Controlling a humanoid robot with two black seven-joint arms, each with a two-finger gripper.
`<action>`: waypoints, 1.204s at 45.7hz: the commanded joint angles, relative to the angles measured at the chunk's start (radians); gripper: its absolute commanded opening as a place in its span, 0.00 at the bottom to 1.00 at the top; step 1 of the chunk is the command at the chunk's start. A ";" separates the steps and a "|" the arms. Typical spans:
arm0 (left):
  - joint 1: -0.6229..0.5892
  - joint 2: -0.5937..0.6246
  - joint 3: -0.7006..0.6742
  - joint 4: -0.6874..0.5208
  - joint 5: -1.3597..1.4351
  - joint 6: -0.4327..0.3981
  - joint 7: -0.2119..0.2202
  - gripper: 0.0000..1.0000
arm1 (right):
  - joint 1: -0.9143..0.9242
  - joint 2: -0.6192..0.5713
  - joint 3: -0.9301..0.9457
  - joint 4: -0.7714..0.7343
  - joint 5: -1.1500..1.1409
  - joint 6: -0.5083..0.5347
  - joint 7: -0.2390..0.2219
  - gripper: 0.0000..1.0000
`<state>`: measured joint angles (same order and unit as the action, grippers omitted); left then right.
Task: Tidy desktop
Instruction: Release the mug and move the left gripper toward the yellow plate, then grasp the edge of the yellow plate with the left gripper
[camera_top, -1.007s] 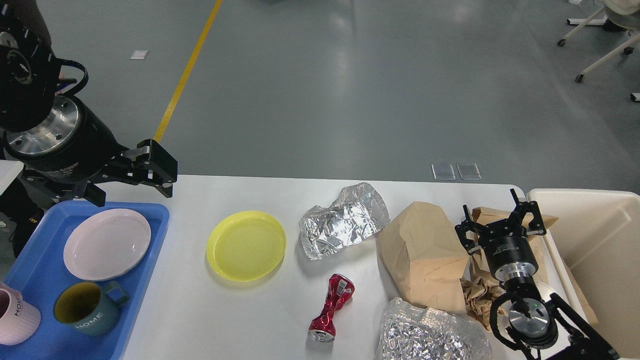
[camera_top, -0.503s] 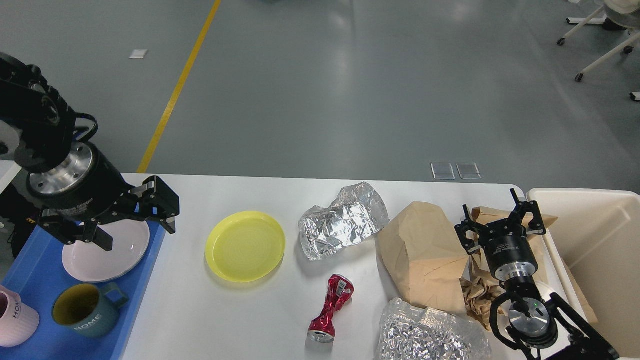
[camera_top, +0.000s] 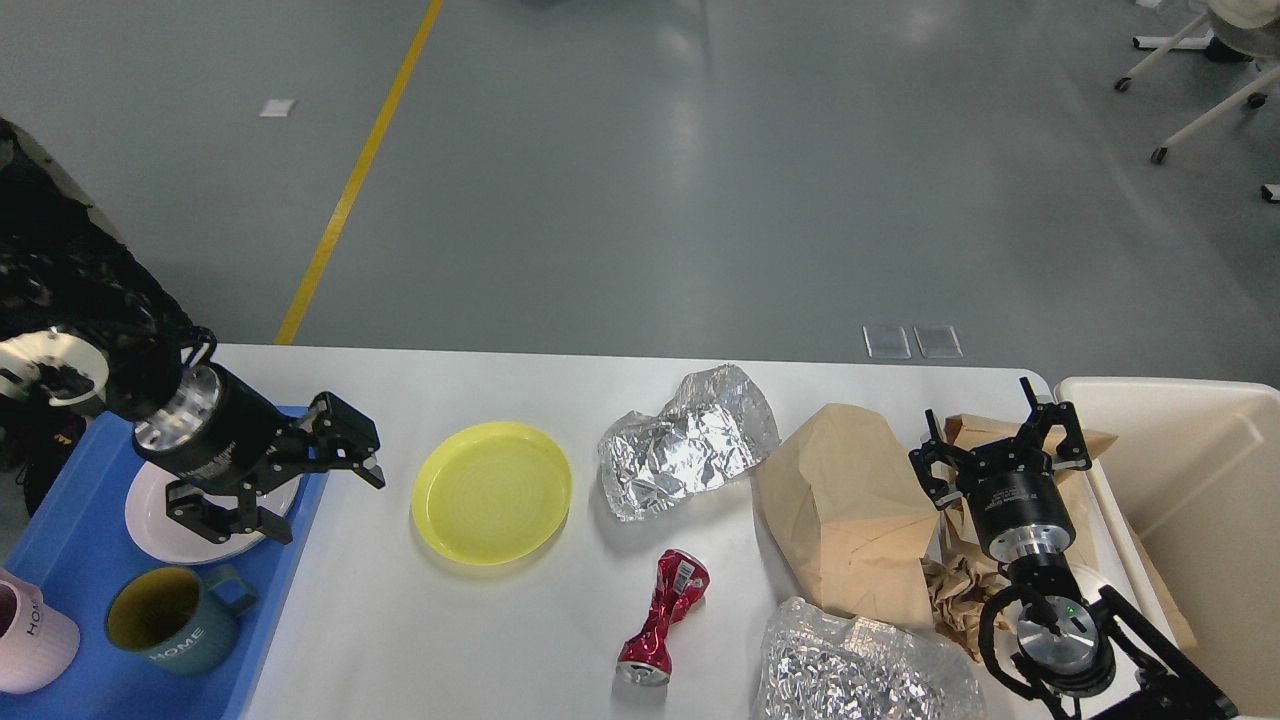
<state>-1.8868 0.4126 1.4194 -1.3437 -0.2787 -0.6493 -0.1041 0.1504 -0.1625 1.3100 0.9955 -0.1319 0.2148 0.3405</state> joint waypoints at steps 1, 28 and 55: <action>0.109 -0.081 -0.014 0.142 0.004 -0.009 -0.003 0.96 | 0.000 0.000 0.000 0.000 0.000 0.000 0.000 1.00; 0.561 -0.156 -0.272 0.328 -0.120 0.537 0.008 0.96 | 0.000 0.000 0.000 0.000 0.000 0.000 0.000 1.00; 0.684 -0.101 -0.436 0.413 -0.116 0.600 0.006 0.87 | 0.000 0.000 0.000 0.000 0.000 0.000 0.000 1.00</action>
<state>-1.2110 0.3191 0.9881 -0.9326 -0.3958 -0.0868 -0.0979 0.1503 -0.1626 1.3100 0.9955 -0.1319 0.2147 0.3406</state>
